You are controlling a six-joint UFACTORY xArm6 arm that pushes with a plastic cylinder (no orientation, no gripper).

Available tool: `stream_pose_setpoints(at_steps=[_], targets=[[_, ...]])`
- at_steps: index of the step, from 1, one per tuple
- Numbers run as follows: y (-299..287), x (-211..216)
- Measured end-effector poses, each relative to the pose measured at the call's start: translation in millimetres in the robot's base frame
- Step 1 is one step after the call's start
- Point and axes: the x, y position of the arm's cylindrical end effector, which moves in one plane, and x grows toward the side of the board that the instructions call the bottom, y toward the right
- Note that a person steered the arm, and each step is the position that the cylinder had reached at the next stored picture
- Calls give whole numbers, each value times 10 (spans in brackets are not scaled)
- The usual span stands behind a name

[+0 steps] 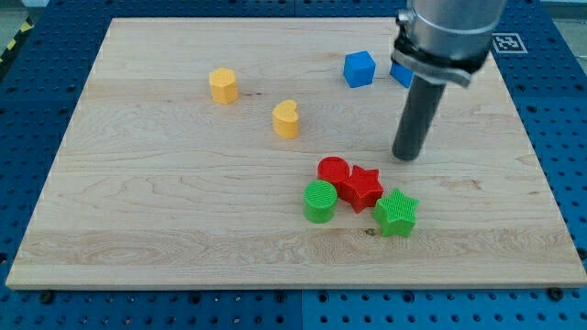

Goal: Separate the green star from the red star

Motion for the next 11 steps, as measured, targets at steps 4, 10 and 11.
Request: stream_pose_setpoints(at_steps=[4, 10, 11], targets=[[164, 1348], [-537, 813], [-464, 964]])
